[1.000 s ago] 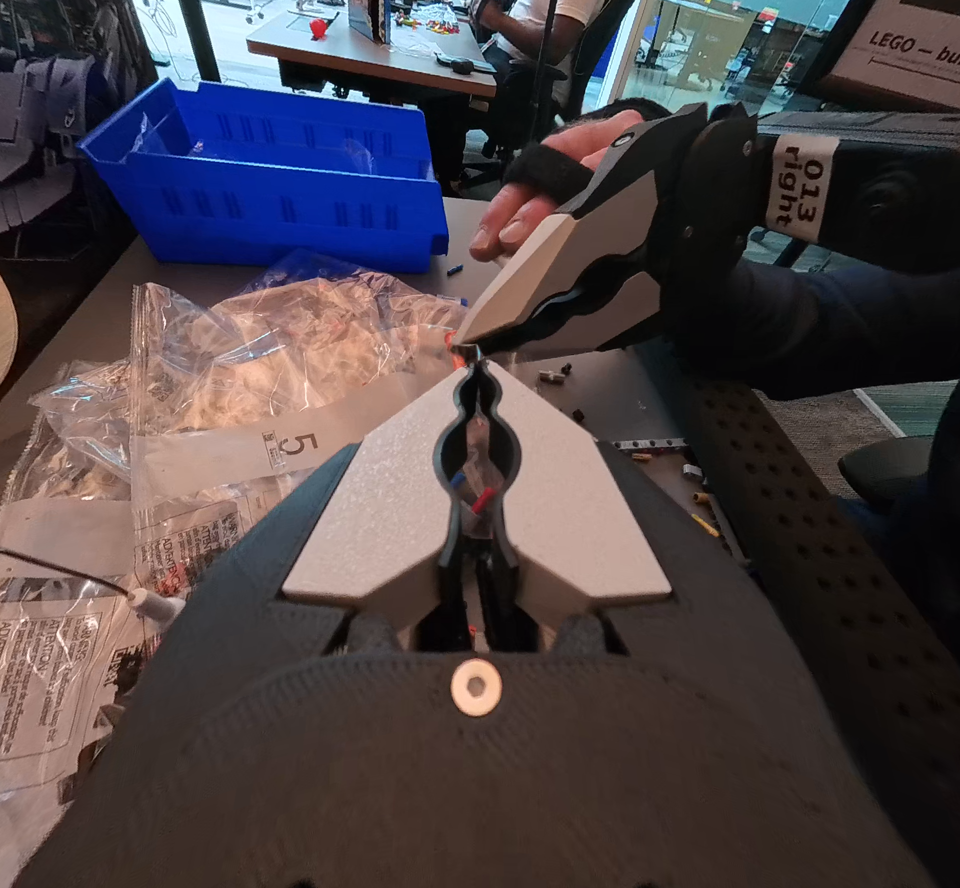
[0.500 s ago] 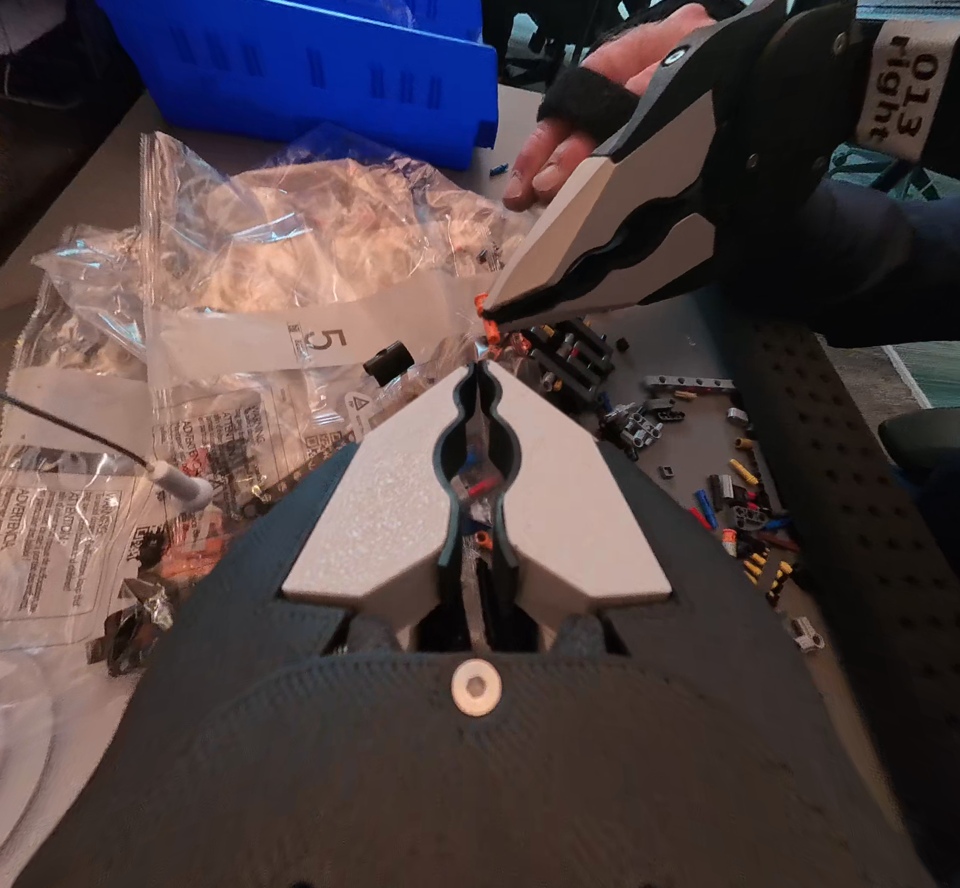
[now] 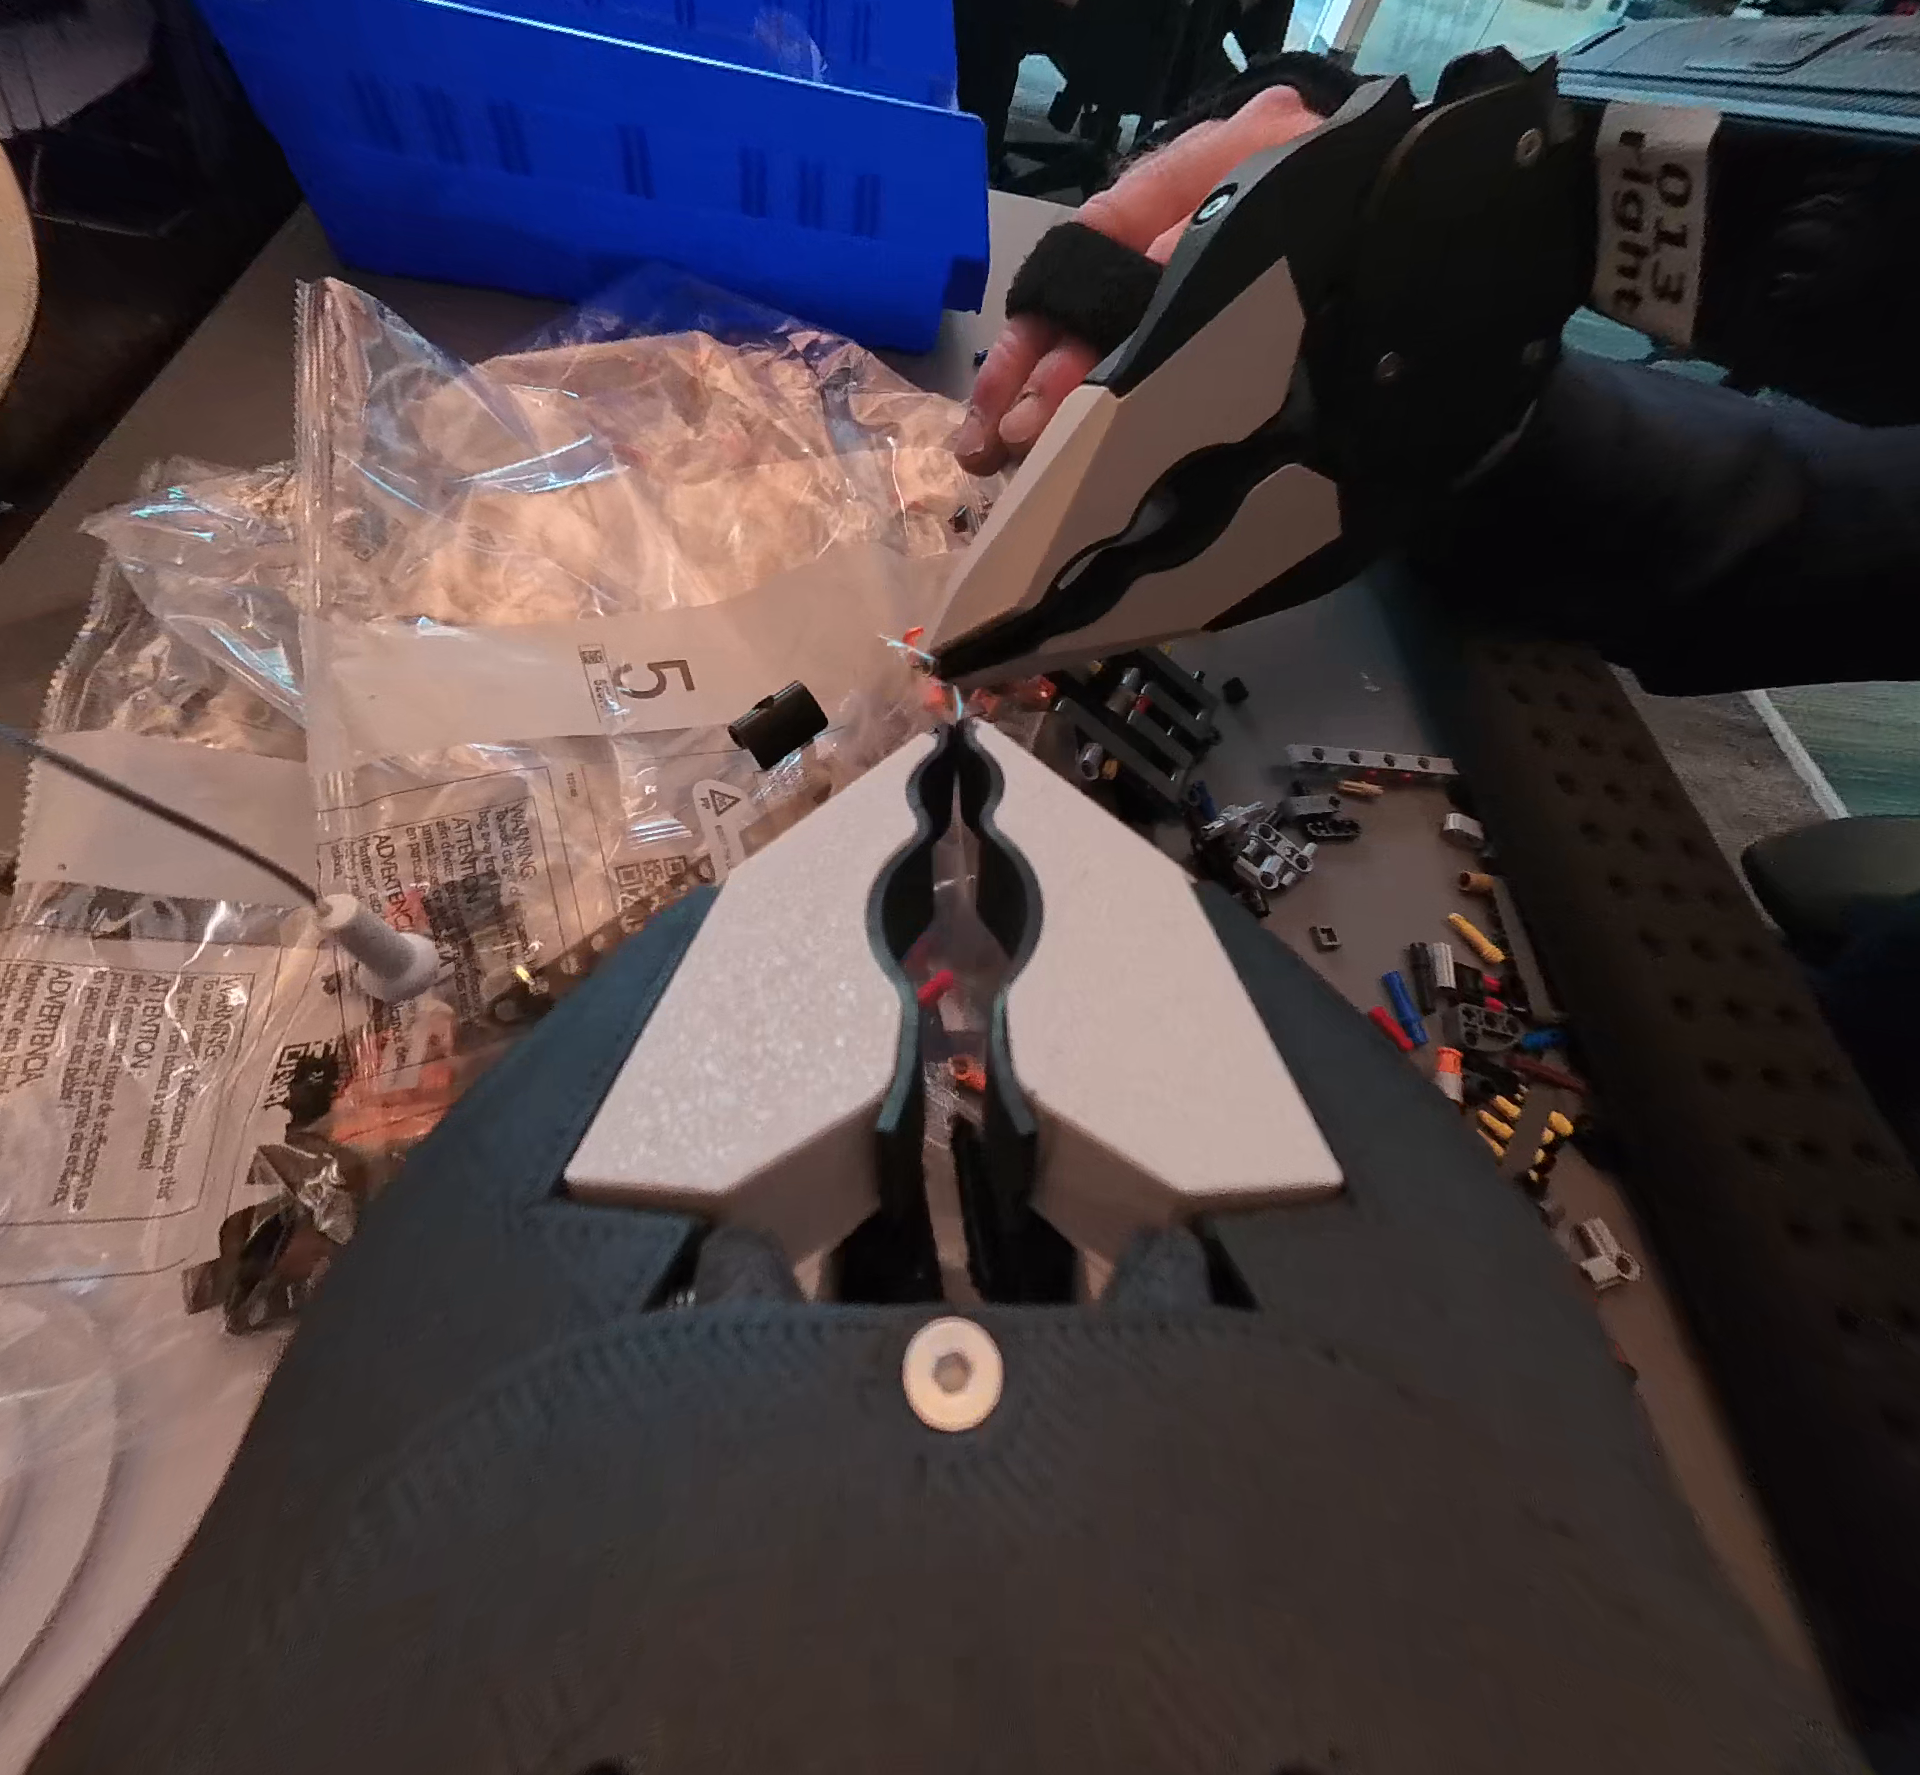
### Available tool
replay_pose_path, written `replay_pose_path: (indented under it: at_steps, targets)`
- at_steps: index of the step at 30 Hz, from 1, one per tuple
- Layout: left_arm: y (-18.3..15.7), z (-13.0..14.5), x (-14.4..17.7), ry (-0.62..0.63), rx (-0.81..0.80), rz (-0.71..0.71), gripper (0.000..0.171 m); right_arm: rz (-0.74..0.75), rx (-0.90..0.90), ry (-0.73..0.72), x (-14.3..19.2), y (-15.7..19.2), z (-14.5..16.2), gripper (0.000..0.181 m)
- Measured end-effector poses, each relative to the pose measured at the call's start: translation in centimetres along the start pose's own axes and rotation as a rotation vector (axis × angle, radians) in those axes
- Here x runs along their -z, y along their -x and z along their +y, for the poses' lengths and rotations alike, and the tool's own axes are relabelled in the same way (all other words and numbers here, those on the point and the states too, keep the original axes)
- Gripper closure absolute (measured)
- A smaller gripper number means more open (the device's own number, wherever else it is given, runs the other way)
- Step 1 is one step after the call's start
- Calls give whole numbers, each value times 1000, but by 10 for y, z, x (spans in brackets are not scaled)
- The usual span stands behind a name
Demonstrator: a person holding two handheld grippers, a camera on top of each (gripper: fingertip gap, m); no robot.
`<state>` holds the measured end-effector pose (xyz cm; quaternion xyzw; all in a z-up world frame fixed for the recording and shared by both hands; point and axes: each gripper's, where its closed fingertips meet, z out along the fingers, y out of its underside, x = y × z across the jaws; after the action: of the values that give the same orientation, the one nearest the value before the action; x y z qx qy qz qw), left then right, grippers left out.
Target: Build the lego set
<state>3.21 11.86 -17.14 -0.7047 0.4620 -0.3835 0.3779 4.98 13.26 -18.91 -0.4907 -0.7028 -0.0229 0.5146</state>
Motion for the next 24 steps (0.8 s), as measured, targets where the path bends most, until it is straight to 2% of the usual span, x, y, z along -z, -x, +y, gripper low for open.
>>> replay_pose_path:
  at_steps: [24]
  targets:
    - [-15,0,-14,23,-8,75,171,68,1,8,1,-12,0,181]
